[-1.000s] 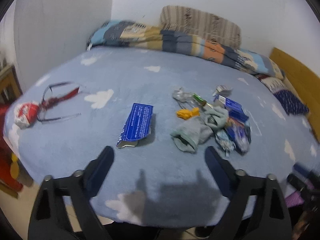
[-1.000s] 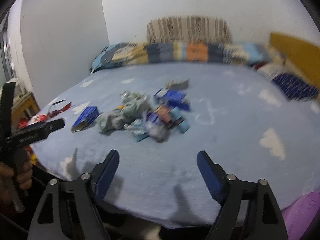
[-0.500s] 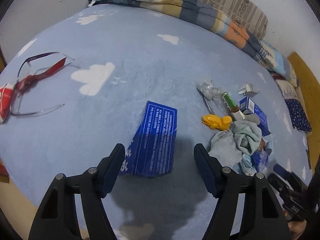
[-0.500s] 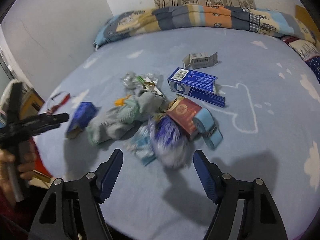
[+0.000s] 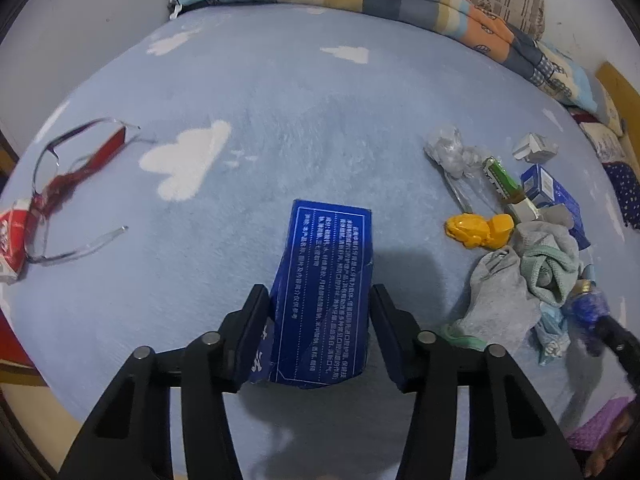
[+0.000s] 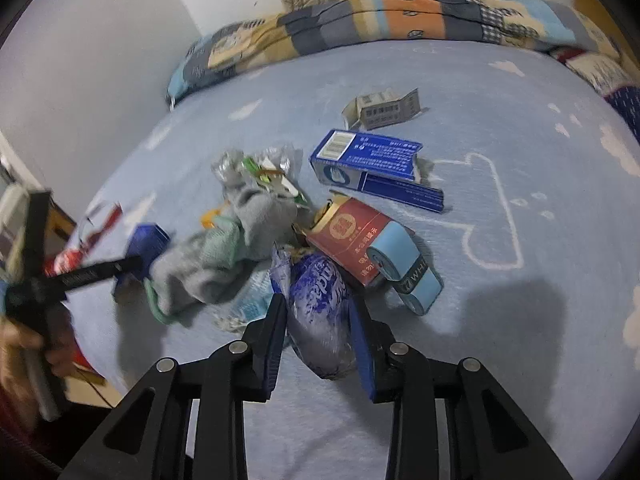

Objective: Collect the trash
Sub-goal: 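Grasp the blue medicine box with the left tool while the right tool grasps the crumpled plastic bag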

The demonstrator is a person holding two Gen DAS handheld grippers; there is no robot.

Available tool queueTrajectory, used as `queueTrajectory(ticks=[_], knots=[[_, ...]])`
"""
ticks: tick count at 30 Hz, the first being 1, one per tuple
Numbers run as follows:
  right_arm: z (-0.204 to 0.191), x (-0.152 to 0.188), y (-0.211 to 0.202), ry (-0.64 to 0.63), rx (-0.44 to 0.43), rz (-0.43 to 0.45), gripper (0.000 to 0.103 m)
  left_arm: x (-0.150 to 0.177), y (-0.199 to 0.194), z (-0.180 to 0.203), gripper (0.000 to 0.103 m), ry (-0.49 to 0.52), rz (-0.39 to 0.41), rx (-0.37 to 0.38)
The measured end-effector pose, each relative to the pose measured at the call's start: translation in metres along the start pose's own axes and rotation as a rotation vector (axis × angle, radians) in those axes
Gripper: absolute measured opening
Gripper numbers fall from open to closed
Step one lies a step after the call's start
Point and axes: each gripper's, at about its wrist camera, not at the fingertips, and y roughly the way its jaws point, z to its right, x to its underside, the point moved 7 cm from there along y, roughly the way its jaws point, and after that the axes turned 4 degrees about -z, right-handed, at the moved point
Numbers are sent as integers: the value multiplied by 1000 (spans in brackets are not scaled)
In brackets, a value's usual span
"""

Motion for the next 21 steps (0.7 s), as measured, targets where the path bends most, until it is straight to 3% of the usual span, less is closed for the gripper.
queueTrajectory(ticks=[5,9,10,11,12,14,16,18,19,20,21], knots=[[2,4,-22,37,-35,49,33,1,-7,-1,47,-16,23,20],[4,4,-35,59,-43,95,33,-1,-25,1,44,-47,77,91],[4,4,-38,64,-48,106,33,-2,-31,3,40,-50,97,108],[4,3,-40,70,-53,116,33,-2,-35,6,16,-51,113,127],[4,4,-42,72,-55,122,33,-2,-40,9,7,-52,123,156],[3,4,-44,70,-54,137,33,-2,-45,15,7,-55,139,193],[-1,3,-45,63,-55,144,33,-3,-41,18,7,-42,127,162],[-3,4,-44,52,-48,145,33,-4,-33,15,15,-65,97,149],[-4,4,-44,49,-45,144,33,-3,-31,13,29,-76,87,152],[-4,4,-43,49,-45,143,33,-3,-30,10,53,-90,80,152],[-4,4,-44,52,-49,143,33,-3,-29,8,67,-101,78,157]])
